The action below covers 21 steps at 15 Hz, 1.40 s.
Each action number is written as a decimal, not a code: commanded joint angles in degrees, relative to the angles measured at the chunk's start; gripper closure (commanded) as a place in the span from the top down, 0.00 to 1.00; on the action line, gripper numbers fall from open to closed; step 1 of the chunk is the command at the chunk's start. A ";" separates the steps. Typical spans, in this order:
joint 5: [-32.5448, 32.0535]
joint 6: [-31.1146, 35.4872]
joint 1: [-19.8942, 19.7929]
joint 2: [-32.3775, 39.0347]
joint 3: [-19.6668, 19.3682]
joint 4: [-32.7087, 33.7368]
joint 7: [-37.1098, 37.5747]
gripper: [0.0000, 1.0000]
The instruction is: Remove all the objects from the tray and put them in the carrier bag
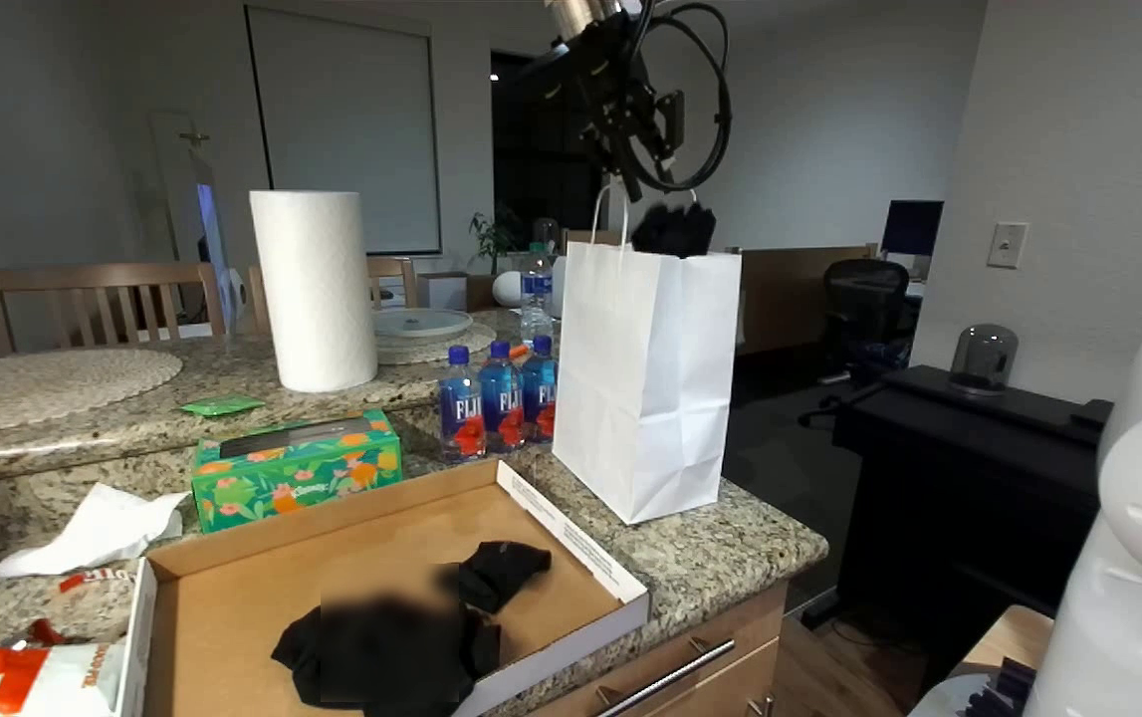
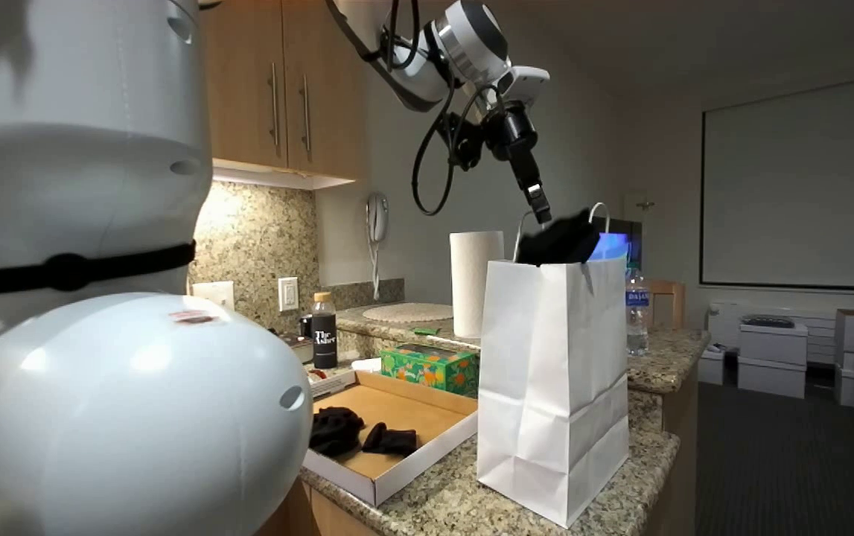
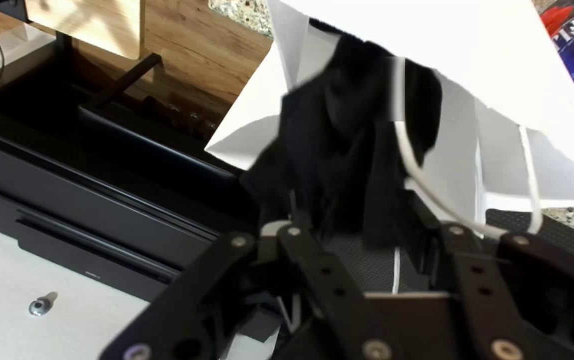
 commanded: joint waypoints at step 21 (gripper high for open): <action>11.59 25.17 13.21 -3.16 8.83 -15.52 -23.35 1.00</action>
